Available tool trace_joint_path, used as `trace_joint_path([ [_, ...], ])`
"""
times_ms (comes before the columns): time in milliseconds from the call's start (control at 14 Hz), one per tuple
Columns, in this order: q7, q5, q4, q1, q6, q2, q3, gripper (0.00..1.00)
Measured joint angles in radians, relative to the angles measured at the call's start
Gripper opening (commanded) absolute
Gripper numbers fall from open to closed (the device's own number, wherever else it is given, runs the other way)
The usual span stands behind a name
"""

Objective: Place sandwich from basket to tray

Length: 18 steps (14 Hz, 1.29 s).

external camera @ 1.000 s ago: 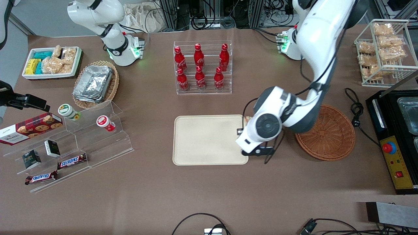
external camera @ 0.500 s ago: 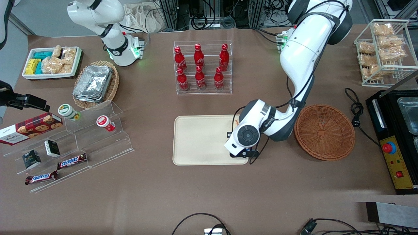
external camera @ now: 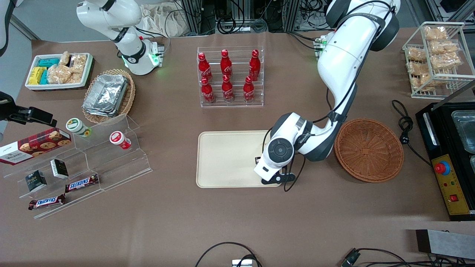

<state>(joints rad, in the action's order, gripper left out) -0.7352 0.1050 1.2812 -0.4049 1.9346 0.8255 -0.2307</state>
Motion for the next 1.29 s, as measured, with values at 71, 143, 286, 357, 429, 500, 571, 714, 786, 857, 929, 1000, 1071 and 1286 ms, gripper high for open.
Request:
trace_joint_path([
  [71,0.000,0.002,-0.006,0.003,-0.040,-0.020,0.002,1.00],
  [143,0.000,0.002,-0.008,0.006,-0.089,-0.045,0.004,1.00],
  [286,0.000,0.002,-0.009,0.015,-0.155,-0.105,0.007,1.00],
  [357,0.000,0.000,-0.009,0.030,-0.177,-0.138,0.008,1.00],
  [429,0.002,-0.009,-0.008,0.053,-0.203,-0.172,0.007,1.00],
  [500,0.019,-0.026,-0.006,0.080,-0.233,-0.207,0.007,1.00],
  [571,0.051,-0.040,0.004,0.108,-0.260,-0.243,0.007,1.00],
  [714,0.132,-0.054,0.072,0.162,-0.274,-0.330,0.007,1.00],
  [786,0.174,-0.056,0.131,0.187,-0.265,-0.384,0.007,1.00],
  [857,0.220,-0.057,0.207,0.212,-0.234,-0.446,0.007,1.00],
  [929,0.266,-0.058,0.289,0.237,-0.192,-0.510,0.007,1.00],
  [1000,0.317,-0.067,0.375,0.263,-0.151,-0.575,0.008,1.00],
  [1071,0.373,-0.082,0.457,0.289,-0.117,-0.638,0.009,1.00],
  [1286,0.571,-0.117,0.601,0.375,-0.099,-0.764,0.015,1.00],
])
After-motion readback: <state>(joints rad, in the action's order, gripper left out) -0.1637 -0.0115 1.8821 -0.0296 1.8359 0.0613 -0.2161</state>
